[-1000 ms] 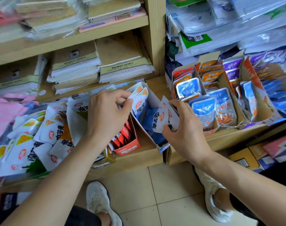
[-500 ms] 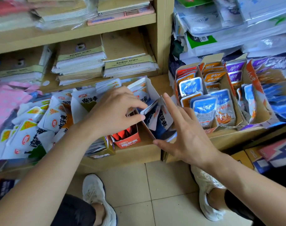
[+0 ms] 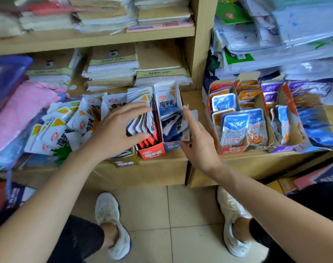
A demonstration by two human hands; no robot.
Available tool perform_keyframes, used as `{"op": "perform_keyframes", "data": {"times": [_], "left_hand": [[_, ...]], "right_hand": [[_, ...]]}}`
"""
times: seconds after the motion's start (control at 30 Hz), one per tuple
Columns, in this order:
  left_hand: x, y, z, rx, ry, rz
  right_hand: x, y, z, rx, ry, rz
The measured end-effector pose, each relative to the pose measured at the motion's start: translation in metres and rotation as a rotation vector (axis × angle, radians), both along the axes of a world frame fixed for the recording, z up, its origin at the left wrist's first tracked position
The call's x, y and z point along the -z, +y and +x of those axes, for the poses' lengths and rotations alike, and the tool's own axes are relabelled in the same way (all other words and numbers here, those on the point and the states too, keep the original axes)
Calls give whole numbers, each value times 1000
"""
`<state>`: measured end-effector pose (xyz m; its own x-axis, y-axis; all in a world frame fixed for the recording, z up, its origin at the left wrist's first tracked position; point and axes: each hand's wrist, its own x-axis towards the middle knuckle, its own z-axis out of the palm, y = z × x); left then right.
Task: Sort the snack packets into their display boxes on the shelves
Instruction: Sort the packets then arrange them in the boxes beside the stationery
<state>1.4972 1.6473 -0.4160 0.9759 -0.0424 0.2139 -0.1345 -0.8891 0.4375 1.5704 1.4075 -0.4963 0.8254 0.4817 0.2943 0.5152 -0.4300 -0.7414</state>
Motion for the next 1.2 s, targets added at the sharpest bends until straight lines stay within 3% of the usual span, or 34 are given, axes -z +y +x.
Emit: {"op": "perform_keyframes", "data": {"times": [0.13,0.23,0.37,0.57,0.77,0.93,1.0,1.1,1.2], "left_hand": [[5,-13,-7,-81,-60,46],[6,-34,-12,-130,-233,183],[5,-77,-19,3,-420,189],[10,-143,-14,191,-257,178],[0,-192,42,137,-24,189],[11,-215,89,141,104,311],[18,-217,101,111,90,330],[20,-211,114,80,-8,192],[15,-201,117,96,47,29]], "right_hand": [[-10,-11,11,-89,79,19],[-14,-32,-5,-19,54,-74],[-22,-70,-31,13,-62,-165],[-38,-133,-25,112,-99,-223],[-36,-181,30,330,-8,-276],[-25,-194,52,485,-192,-199],[-18,-201,58,470,-105,-288],[-3,-205,60,385,-25,-424],[-11,-205,56,343,-22,-500]]}}
